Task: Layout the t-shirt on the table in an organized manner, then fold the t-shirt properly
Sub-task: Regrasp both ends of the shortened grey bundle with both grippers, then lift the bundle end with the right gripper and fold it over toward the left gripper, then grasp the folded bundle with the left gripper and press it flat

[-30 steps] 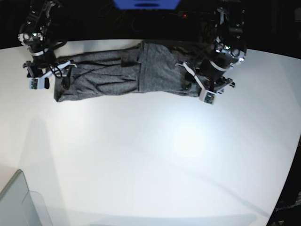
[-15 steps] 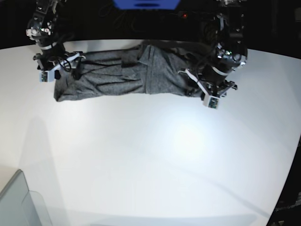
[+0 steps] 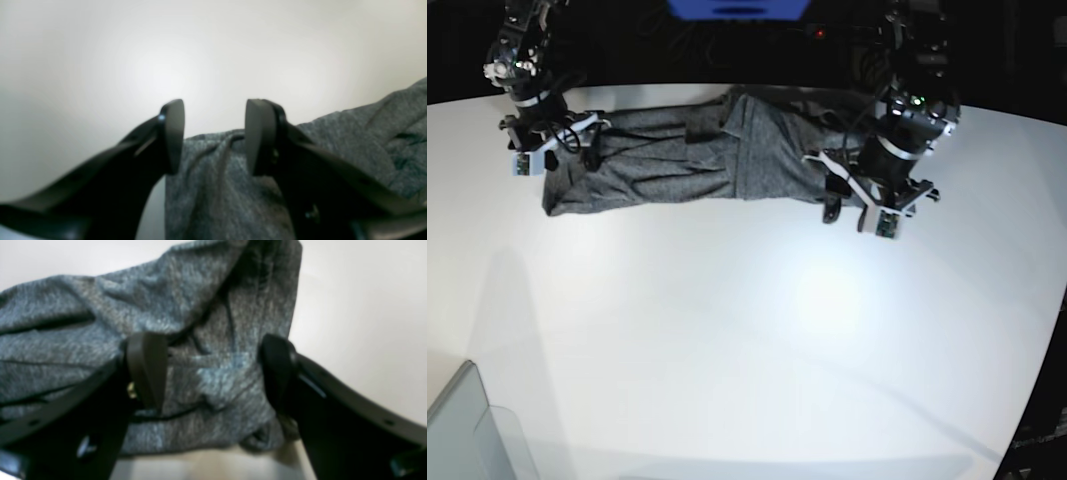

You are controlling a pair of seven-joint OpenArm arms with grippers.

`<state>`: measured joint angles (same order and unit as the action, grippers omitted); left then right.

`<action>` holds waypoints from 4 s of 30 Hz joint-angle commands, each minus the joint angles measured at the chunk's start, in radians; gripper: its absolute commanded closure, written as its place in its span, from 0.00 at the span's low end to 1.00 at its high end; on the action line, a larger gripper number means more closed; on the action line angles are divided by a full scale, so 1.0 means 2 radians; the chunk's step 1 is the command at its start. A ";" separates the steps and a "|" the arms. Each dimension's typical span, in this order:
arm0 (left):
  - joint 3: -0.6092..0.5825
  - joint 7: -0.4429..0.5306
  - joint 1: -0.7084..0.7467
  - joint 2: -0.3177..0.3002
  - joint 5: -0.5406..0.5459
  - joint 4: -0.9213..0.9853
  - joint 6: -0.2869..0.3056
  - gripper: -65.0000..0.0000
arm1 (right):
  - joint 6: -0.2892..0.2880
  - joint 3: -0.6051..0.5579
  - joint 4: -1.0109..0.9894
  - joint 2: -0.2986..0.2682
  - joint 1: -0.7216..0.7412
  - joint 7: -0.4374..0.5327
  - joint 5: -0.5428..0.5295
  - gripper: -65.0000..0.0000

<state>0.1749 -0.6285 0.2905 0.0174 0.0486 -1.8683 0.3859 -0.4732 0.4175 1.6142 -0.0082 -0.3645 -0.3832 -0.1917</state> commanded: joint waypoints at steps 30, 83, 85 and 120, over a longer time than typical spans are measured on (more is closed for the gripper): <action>0.092 0.012 0.017 -0.012 0.005 -0.041 -0.001 0.56 | -0.071 0.005 0.034 0.012 0.020 0.014 -0.007 1.00; 0.300 0.011 0.074 -0.060 0.077 -0.038 -0.001 0.56 | -0.112 -0.437 0.139 0.023 -0.011 0.112 -0.039 1.00; 0.300 0.012 0.080 -0.060 0.077 -0.040 -0.001 0.56 | -0.110 -0.458 0.125 0.015 0.007 0.113 -0.040 1.00; 0.297 0.012 0.088 -0.060 0.082 -0.041 -0.001 0.55 | -0.081 -0.519 0.024 0.022 0.094 0.113 -0.042 0.47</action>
<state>0.7631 -0.6273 0.4648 -0.0910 0.2058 -1.9274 0.3870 -0.6277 -0.6189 1.6440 0.0277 -0.1837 -0.1894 -0.2523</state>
